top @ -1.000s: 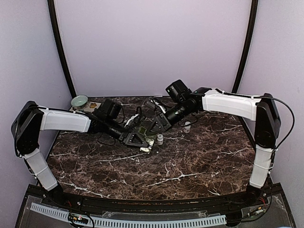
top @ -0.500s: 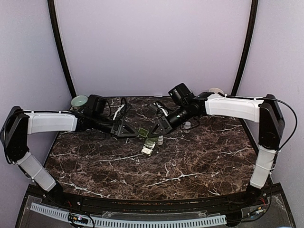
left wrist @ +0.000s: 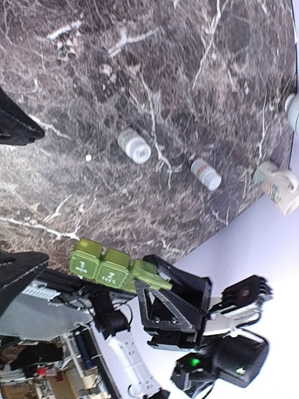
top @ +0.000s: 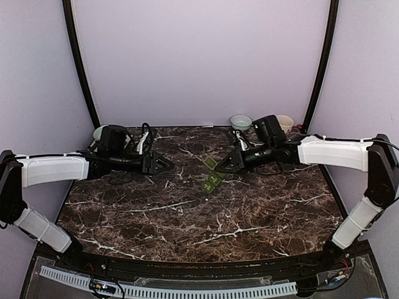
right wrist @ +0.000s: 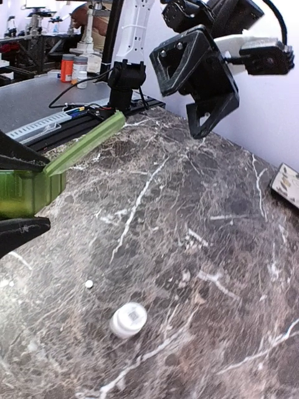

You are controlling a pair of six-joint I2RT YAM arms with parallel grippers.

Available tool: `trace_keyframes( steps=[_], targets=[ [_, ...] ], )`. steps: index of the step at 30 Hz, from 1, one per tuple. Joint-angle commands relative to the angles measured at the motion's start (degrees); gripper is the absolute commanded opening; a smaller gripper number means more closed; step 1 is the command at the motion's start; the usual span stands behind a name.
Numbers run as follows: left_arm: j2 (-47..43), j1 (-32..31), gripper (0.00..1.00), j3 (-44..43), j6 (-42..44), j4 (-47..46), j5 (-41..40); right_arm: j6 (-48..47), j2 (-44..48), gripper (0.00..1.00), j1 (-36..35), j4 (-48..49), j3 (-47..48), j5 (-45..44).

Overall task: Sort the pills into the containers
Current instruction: Place the pill container at the center of the board.

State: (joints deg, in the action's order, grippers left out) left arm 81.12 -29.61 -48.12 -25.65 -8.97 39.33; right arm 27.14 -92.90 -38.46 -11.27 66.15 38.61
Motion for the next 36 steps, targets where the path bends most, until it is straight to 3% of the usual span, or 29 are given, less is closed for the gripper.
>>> trace_keyframes(
  steps=[1, 14, 36],
  targets=[
    [-3.12, 0.73, 0.61, 2.39, -1.55, -3.69, -7.08, 10.85, 5.00, 0.00, 2.76, 11.21, -8.59, -6.40],
    [0.05, 0.87, 0.62, 3.19, -4.19, -9.02, -6.39, 25.35, 8.75, 0.00, 5.41, 24.57, -23.50, -18.65],
    [1.35, 0.90, 0.62, 4.32, -5.63, -10.74, -4.15, 45.18, -5.39, 0.00, 5.76, 54.06, -35.10, -29.22]
  ],
)
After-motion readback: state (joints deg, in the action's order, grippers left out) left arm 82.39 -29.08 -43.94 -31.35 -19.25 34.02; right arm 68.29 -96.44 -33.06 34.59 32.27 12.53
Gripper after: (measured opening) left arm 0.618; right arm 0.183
